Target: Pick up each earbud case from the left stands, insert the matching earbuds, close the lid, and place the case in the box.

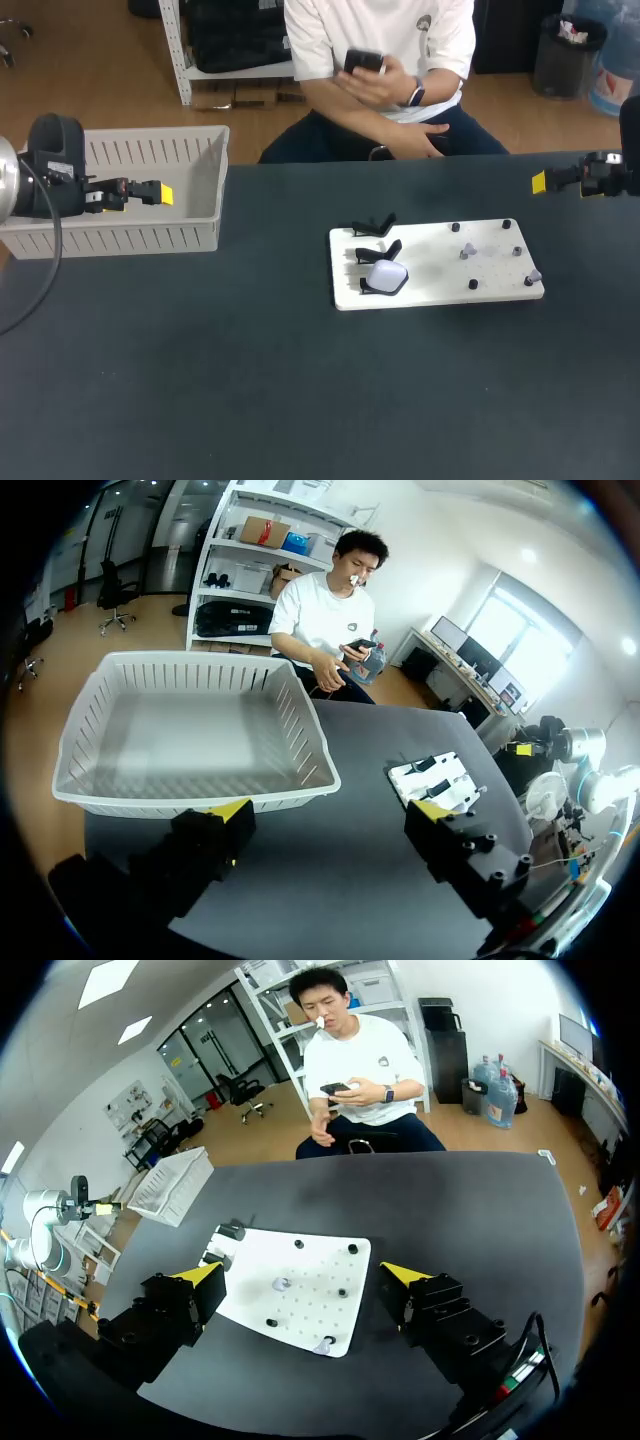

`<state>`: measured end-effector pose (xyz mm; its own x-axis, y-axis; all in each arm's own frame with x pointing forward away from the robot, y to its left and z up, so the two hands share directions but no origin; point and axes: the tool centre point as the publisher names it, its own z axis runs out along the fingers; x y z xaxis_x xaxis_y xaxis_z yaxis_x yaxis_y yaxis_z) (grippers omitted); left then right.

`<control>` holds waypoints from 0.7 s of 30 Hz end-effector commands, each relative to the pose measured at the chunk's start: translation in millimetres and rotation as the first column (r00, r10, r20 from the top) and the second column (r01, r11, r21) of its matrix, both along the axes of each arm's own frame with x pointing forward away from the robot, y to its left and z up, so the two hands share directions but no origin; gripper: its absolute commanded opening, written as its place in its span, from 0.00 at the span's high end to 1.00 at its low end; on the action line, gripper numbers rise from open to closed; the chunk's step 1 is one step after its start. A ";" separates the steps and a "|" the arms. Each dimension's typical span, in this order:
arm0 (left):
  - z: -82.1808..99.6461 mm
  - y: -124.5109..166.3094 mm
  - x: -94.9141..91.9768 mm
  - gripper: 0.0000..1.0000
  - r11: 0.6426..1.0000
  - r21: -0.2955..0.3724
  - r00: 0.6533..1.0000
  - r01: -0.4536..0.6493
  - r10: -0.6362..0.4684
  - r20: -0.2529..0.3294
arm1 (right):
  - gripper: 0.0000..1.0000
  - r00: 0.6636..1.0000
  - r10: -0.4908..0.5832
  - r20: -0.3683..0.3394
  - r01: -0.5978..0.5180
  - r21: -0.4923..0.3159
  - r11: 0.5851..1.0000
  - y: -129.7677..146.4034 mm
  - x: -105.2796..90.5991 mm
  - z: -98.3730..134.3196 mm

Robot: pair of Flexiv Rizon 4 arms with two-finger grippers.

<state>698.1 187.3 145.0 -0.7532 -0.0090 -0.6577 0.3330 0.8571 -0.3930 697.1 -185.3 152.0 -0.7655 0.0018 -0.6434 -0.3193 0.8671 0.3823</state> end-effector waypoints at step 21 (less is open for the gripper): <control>11.7 -8.1 -2.5 0.00 0.963 -0.069 0.948 0.260 -0.241 0.209 | 0.00 1.000 0.002 0.000 -0.002 0.000 1.000 0.0 1.3 -0.9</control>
<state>697.4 176.4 154.4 -0.7311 0.0368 -0.6813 0.3843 0.8473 -0.3667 697.1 -185.1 152.0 -0.7655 0.0017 -0.6434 -0.3194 0.8671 0.3823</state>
